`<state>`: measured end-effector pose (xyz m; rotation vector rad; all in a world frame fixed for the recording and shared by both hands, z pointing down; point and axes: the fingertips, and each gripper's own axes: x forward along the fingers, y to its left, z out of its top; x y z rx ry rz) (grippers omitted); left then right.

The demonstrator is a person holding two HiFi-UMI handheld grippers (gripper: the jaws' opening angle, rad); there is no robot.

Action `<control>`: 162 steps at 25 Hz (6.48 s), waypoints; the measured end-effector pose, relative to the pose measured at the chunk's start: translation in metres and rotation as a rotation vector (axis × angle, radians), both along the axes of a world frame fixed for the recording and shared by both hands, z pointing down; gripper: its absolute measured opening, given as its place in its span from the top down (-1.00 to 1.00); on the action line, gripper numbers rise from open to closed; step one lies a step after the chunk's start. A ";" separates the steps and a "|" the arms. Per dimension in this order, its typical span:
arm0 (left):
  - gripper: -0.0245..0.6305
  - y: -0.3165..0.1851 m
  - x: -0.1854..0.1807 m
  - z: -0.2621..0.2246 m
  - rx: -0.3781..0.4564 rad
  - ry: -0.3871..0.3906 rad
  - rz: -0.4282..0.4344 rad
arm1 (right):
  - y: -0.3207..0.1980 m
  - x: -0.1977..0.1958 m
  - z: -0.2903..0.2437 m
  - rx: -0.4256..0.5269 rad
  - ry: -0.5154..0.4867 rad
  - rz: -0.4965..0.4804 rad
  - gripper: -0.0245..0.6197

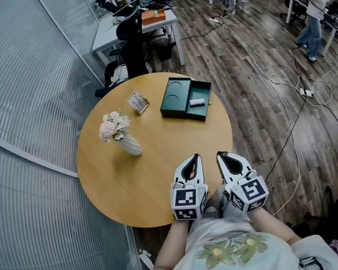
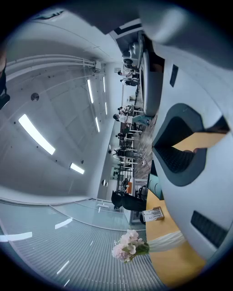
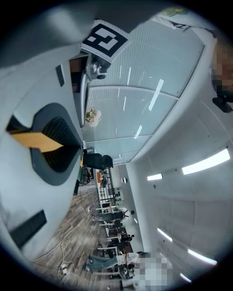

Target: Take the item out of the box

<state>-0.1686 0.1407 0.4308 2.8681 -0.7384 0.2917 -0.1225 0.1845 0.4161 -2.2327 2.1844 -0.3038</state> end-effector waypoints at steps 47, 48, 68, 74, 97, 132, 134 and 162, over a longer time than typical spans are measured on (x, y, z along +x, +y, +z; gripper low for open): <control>0.92 -0.168 0.157 0.011 -0.042 -0.042 -0.120 | -0.220 0.181 -0.039 0.072 0.197 -0.271 0.31; 0.93 -0.169 0.158 0.012 -0.044 -0.043 -0.125 | -0.223 0.182 -0.037 0.069 0.200 -0.281 0.31; 0.92 -0.215 0.161 0.039 -0.087 -0.054 -0.288 | -0.283 0.189 0.032 -0.074 0.247 -0.502 0.31; 0.92 -0.227 0.168 0.051 -0.106 -0.068 -0.326 | -0.296 0.195 0.060 -0.131 0.256 -0.565 0.31; 0.92 -0.259 0.185 0.102 -0.171 -0.153 -0.416 | -0.337 0.203 0.163 -0.331 0.352 -0.799 0.31; 0.92 -0.292 0.161 0.134 -0.230 -0.178 -0.524 | -0.370 0.204 0.299 -0.805 0.637 -1.021 0.31; 0.92 -0.293 0.158 0.135 -0.232 -0.179 -0.531 | -0.370 0.202 0.303 -0.833 0.647 -1.029 0.31; 0.92 -0.292 0.150 0.141 -0.229 -0.201 -0.533 | -0.368 0.204 0.319 -0.953 0.680 -1.029 0.48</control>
